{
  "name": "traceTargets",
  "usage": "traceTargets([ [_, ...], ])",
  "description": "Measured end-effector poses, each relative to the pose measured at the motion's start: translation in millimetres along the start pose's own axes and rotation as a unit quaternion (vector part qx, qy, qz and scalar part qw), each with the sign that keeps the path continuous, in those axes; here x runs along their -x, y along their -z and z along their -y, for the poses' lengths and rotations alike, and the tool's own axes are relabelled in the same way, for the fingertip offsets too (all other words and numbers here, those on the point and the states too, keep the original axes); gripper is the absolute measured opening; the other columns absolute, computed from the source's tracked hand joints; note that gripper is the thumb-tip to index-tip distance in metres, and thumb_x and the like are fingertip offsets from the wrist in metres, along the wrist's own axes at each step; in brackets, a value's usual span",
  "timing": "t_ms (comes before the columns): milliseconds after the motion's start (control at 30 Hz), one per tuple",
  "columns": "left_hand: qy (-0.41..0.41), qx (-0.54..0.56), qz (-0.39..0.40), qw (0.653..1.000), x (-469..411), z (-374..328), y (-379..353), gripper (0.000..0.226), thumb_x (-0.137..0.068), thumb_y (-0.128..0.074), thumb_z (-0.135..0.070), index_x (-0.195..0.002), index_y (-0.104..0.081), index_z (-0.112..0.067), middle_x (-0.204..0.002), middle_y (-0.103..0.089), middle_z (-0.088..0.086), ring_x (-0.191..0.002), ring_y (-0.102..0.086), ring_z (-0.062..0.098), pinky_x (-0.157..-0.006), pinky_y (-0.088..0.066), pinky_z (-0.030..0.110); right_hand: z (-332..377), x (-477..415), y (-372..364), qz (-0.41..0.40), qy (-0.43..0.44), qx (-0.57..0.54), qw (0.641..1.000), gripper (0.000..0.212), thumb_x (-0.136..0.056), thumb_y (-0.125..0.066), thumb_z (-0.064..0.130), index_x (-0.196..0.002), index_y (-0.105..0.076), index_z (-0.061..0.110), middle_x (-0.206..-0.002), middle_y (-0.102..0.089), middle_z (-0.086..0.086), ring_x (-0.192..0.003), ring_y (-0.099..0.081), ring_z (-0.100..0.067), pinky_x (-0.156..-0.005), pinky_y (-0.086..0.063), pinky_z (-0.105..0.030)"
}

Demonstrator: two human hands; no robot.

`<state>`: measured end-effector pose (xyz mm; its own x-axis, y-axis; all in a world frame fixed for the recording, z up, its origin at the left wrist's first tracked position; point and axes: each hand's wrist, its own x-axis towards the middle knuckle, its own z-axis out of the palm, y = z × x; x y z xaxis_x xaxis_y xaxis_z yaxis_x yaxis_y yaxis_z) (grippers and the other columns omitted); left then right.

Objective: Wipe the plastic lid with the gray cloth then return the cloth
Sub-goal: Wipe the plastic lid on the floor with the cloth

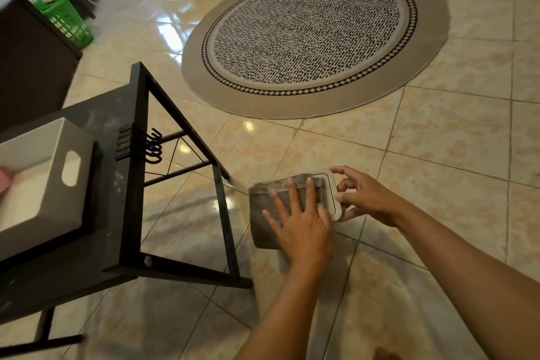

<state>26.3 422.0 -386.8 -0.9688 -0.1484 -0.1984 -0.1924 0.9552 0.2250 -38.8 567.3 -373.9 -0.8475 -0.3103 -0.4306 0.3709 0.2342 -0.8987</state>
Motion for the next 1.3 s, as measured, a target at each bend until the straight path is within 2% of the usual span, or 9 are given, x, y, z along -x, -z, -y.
traceTargets([
  [233,-0.050,0.001,-0.016,0.999,-22,3,-1,0.060,-0.090,-0.002,-0.050,-0.147,0.017,-0.047,-0.160,0.019,-0.004,-0.142,0.029,0.030,-0.113,0.015,0.060,-6,15,-3,-0.041,-0.015,0.000,0.999,0.056,-0.092,-0.058,-0.002,-0.137,-0.039,0.027,-0.092,-0.055,-0.013,-0.073,-0.069,-0.023,-0.068,-0.063,-0.042],
  [400,-0.089,0.002,-0.024,0.996,-24,12,-2,0.057,-0.098,-0.017,-0.048,-0.147,0.013,-0.047,-0.159,0.016,-0.006,-0.142,0.027,0.029,-0.112,0.019,0.056,8,-3,16,-0.066,-0.001,0.164,0.984,0.039,-0.095,-0.058,0.013,-0.133,-0.053,0.022,-0.100,-0.058,-0.009,-0.084,-0.062,-0.022,-0.067,-0.059,-0.031],
  [467,-0.101,-0.004,-0.027,0.994,-23,17,-3,0.057,-0.098,-0.017,-0.049,-0.148,0.011,-0.047,-0.160,0.015,-0.007,-0.143,0.027,0.029,-0.111,0.020,0.055,18,-15,21,-0.058,0.015,0.210,0.976,0.037,-0.097,-0.054,0.016,-0.133,-0.056,0.023,-0.101,-0.058,-0.005,-0.086,-0.060,-0.022,-0.070,-0.056,-0.031],
  [667,-0.116,-0.012,-0.033,0.993,-23,25,-3,0.059,-0.094,-0.009,-0.051,-0.149,0.009,-0.045,-0.160,0.013,-0.006,-0.144,0.025,0.029,-0.114,0.012,0.059,24,-28,16,-0.005,0.020,0.252,0.968,0.038,-0.098,-0.050,0.010,-0.131,-0.062,0.022,-0.093,-0.057,-0.001,-0.068,-0.058,-0.016,-0.067,-0.054,-0.032],
  [767,-0.110,-0.010,-0.042,0.993,-26,25,-3,0.059,-0.094,-0.011,-0.050,-0.150,0.007,-0.044,-0.161,0.010,-0.005,-0.145,0.022,0.029,-0.114,0.013,0.059,18,-20,18,-0.008,0.024,0.235,0.972,0.040,-0.098,-0.052,0.012,-0.134,-0.060,0.026,-0.098,-0.060,-0.003,-0.070,-0.061,-0.017,-0.076,-0.058,-0.040],
  [867,-0.078,0.000,-0.035,0.996,-25,20,1,0.062,-0.090,-0.003,-0.051,-0.150,0.009,-0.043,-0.160,0.013,-0.004,-0.144,0.023,0.030,-0.113,0.015,0.059,10,-7,21,-0.028,0.023,0.188,0.982,0.044,-0.098,-0.051,0.007,-0.139,-0.055,0.025,-0.102,-0.061,-0.010,-0.073,-0.061,-0.017,-0.070,-0.056,-0.026],
  [1000,-0.045,0.008,-0.015,0.999,-17,11,5,0.065,-0.084,0.005,-0.050,-0.148,0.016,-0.044,-0.158,0.020,-0.005,-0.143,0.027,0.030,-0.113,0.011,0.062,-6,18,22,-0.058,0.000,0.129,0.990,0.049,-0.099,-0.050,0.007,-0.144,-0.046,0.025,-0.092,-0.058,-0.009,-0.072,-0.063,-0.017,-0.076,-0.056,-0.027],
  [1167,-0.079,0.056,-0.013,0.995,-14,-8,2,0.062,-0.085,-0.001,-0.047,-0.147,0.006,-0.043,-0.161,0.007,-0.007,-0.144,0.024,0.031,-0.116,0.011,0.057,-25,41,15,-0.096,-0.017,0.075,0.992,0.054,-0.099,-0.049,0.005,-0.149,-0.038,0.021,-0.081,-0.047,-0.008,-0.069,-0.060,-0.018,-0.084,-0.056,-0.038],
  [1300,-0.129,0.044,0.002,0.991,-17,-15,1,0.065,-0.087,-0.004,-0.046,-0.152,-0.003,-0.040,-0.162,0.003,-0.006,-0.145,0.021,0.030,-0.117,0.009,0.056,-27,51,2,-0.059,-0.036,0.054,0.996,0.059,-0.098,-0.050,0.002,-0.150,-0.033,0.024,-0.082,-0.045,-0.011,-0.070,-0.060,-0.020,-0.077,-0.058,-0.034],
])
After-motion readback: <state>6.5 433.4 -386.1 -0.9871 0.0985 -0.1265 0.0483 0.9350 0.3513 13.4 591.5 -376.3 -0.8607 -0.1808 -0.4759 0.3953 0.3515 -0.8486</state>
